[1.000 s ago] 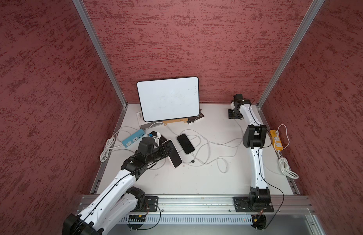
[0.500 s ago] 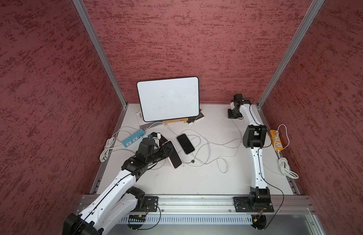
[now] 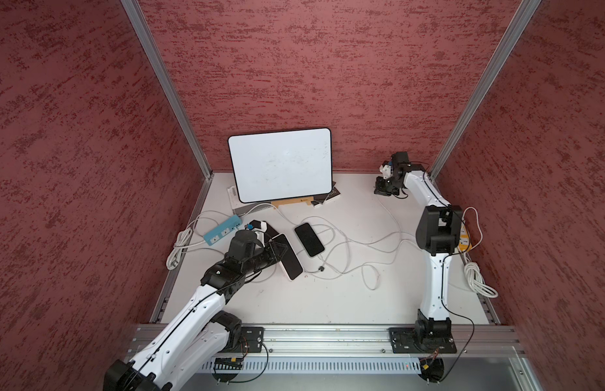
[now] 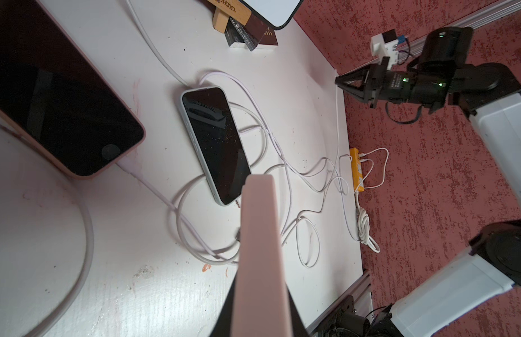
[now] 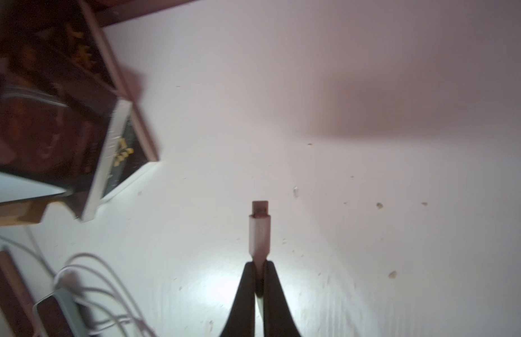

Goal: Plug the charging cable into the phone
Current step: Pick up the charging cable from the center of the board, then insert the charging cable into the phone.

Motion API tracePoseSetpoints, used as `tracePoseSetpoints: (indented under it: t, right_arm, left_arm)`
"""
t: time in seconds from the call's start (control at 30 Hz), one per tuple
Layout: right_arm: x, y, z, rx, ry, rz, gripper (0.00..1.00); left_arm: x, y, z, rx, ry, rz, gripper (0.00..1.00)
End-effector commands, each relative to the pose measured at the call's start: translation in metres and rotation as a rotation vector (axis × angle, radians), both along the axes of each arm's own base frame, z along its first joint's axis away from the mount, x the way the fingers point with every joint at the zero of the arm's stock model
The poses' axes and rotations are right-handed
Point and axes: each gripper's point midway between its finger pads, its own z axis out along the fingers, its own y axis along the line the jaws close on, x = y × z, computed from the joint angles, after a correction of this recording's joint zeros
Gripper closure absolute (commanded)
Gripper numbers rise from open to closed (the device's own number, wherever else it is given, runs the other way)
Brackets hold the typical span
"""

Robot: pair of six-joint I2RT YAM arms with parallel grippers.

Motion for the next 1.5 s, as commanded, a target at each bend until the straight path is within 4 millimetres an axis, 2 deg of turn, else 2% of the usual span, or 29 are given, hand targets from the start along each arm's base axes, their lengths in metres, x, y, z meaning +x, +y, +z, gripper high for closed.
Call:
tracePoseSetpoints:
  t: [0.0,0.03,0.07,0.13,0.17,0.3,0.43,0.57,0.63,0.77,0.97,1.1,1.47]
  right_arm:
    - [-0.025,0.068,0.09,0.13,-0.268,0.149,1.0]
    - [-0.041,0.083,0.101,0.125,-0.317,0.198,1.0]
    - [-0.066,0.104,0.107,0.113,-0.365,0.268,1.0]
    - [-0.105,0.133,0.109,0.101,-0.432,0.372,1.0]
    - [-0.119,0.147,0.099,0.098,-0.453,0.412,1.0]
    - [-0.186,0.184,0.093,0.094,-0.539,0.554,1.0]
    - [-0.243,0.204,0.085,0.042,-0.591,0.672,1.0]
    - [-0.288,0.213,0.098,0.089,-0.669,0.753,1.0]
    - [-0.304,0.22,0.101,0.09,-0.694,0.797,1.0]
    - [-0.319,0.234,0.098,0.082,-0.704,0.864,1.0]
    - [-0.33,0.25,0.095,0.057,-0.711,0.908,1.0]
    - [-0.336,0.257,0.092,0.061,-0.692,0.925,1.0]
    - [-0.327,0.279,0.089,0.017,-0.641,0.908,1.0]
  left_arm:
    - [0.02,-0.004,0.056,-0.06,-0.153,0.006,1.0]
    - [0.023,-0.003,0.062,-0.062,-0.162,0.011,1.0]
    - [0.028,-0.002,0.072,-0.069,-0.175,0.019,1.0]
    - [0.034,-0.002,0.085,-0.085,-0.189,0.026,1.0]
    - [0.037,-0.001,0.093,-0.096,-0.199,0.034,1.0]
    - [0.042,0.006,0.124,-0.13,-0.256,0.067,1.0]
    - [0.044,0.017,0.139,-0.151,-0.274,0.116,1.0]
    - [0.044,0.02,0.14,-0.193,-0.273,0.129,1.0]
    - [0.045,0.017,0.139,-0.22,-0.274,0.121,1.0]
    - [0.047,0.013,0.135,-0.244,-0.277,0.107,1.0]
    - [0.049,0.015,0.14,-0.263,-0.317,0.115,1.0]
    - [0.05,0.021,0.134,-0.298,-0.333,0.161,1.0]
    - [0.054,0.021,0.124,-0.32,-0.332,0.174,1.0]
